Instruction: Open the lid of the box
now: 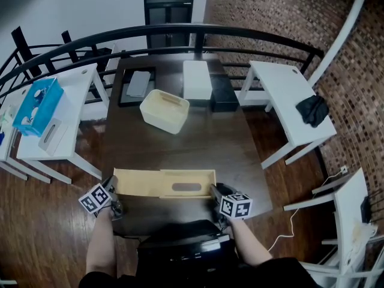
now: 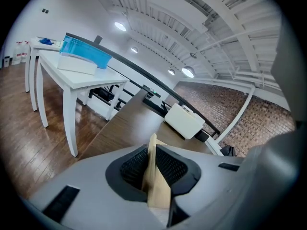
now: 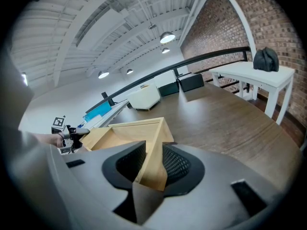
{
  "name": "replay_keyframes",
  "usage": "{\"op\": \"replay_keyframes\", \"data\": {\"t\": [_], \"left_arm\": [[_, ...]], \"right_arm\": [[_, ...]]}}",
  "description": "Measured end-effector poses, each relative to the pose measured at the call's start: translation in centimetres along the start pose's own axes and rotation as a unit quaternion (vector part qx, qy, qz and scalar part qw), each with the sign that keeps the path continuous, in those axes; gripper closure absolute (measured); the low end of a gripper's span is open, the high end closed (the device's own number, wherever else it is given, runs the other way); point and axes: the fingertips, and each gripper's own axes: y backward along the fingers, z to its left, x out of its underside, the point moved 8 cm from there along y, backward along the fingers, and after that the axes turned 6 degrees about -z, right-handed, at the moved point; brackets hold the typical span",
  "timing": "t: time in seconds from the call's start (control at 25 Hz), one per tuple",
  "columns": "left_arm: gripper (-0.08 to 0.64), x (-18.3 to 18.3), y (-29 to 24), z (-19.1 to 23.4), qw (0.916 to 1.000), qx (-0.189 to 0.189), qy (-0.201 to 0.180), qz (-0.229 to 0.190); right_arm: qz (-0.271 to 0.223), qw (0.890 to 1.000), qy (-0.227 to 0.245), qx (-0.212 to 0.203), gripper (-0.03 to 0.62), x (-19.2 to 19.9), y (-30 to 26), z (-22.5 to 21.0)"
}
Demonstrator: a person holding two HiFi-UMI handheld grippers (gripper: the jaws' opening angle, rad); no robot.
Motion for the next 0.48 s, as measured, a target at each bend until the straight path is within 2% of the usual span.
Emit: {"op": "replay_keyframes", "data": {"t": [0.24,0.36,0.48], "left_arm": [[0.502,0.14,0.16,0.26,0.9998,-0.007,0.006,-0.015],[0.391,0.02,0.0,0.25,0.9998,0.002,0.009,-0.016],[0.383,-0.38,0.36,0.41,0.9996,-0.001,0.004,-0.027]], "right_arm": [[0.004,1.0,0.002,-0.002,0.479,0.17,0.04,0.03],[0.001,1.0,0.003,-0.006,0.479,0.06,0.02,0.19],[-0.006,1.0,0.002,-0.004,0.479,-0.17,0.13,0.12]]}}
